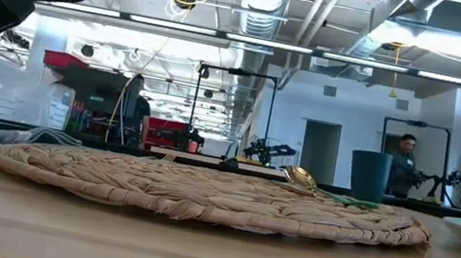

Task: Set table place
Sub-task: Move the gray table napkin to the left of the brown table mat, then put the green fork on the gray table napkin

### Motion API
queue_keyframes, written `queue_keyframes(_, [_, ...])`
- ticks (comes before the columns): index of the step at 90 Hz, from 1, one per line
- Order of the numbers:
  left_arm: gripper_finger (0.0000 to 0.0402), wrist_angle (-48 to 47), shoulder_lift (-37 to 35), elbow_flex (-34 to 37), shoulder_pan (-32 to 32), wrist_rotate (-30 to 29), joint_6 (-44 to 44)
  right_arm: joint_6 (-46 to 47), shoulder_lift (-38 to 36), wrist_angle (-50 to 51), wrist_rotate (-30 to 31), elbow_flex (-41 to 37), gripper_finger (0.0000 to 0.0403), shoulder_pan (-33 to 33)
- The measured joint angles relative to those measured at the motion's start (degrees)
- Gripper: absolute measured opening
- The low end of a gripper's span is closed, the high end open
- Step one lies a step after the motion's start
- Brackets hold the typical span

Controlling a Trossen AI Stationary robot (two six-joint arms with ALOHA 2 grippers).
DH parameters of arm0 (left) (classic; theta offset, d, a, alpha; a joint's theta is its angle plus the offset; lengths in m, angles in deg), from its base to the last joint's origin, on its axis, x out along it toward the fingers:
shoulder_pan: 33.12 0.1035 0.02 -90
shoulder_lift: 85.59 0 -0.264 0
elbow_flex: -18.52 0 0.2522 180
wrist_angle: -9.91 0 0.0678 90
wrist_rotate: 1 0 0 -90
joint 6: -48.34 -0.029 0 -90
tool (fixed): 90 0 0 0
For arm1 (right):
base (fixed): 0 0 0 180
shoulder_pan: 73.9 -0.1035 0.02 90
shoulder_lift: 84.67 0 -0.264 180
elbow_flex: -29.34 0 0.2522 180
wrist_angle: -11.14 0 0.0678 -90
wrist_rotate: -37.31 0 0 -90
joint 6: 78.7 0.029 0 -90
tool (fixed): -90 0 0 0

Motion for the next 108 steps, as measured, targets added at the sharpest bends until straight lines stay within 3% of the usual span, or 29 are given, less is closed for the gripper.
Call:
queue_keyframes(13, [0.0069, -10.69, -1.42, -0.91, 0.04, 1.47, 0.14, -0.02, -0.01, 0.01, -0.77, 0.00, 0.0103, 0.00])
queue_keyframes(23, [0.0069, -15.12, -3.53, -0.93, -0.02, 4.66, 0.75, -0.02, 0.00, 0.04, -0.98, 0.00, 0.0103, 0.00])
queue_keyframes(30, [0.0069, -15.42, -5.03, -0.93, 0.59, 3.85, 3.64, -0.15, 0.00, 0.11, -0.98, 0.00, 0.0103, 0.07])
queue_keyframes(41, [0.0069, -12.45, -7.45, -1.00, 6.21, -11.38, 4.95, -0.68, -0.01, 1.46, -0.96, 0.00, 0.0103, 0.56])
queue_keyframes(54, [0.0066, -14.28, -9.31, -1.02, 21.49, -27.24, 4.09, 0.37, 0.02, 6.45, 0.00, 0.00, 0.0103, 2.42])
queue_keyframes(63, [0.0053, -10.07, -8.70, -0.96, 33.95, -28.44, -9.44, 2.89, 0.00, 9.35, 2.28, -0.04, 0.0103, 4.36])
queue_keyframes(71, [0.0026, 0.24, -5.67, -1.14, 43.53, -23.63, -26.23, 2.69, 0.02, 10.13, 2.45, -0.04, 0.0103, 5.98])
queue_keyframes(82, [0.0005, 6.47, 1.56, -6.16, 52.13, -21.19, -40.98, 2.43, -0.01, 9.87, 3.18, -0.04, 0.0102, 8.44])
queue_keyframes(108, [0.0000, -3.15, 27.75, -29.60, 63.40, -22.82, -62.75, 1.29, 0.00, 9.87, 3.80, -0.04, 0.0102, 11.58])
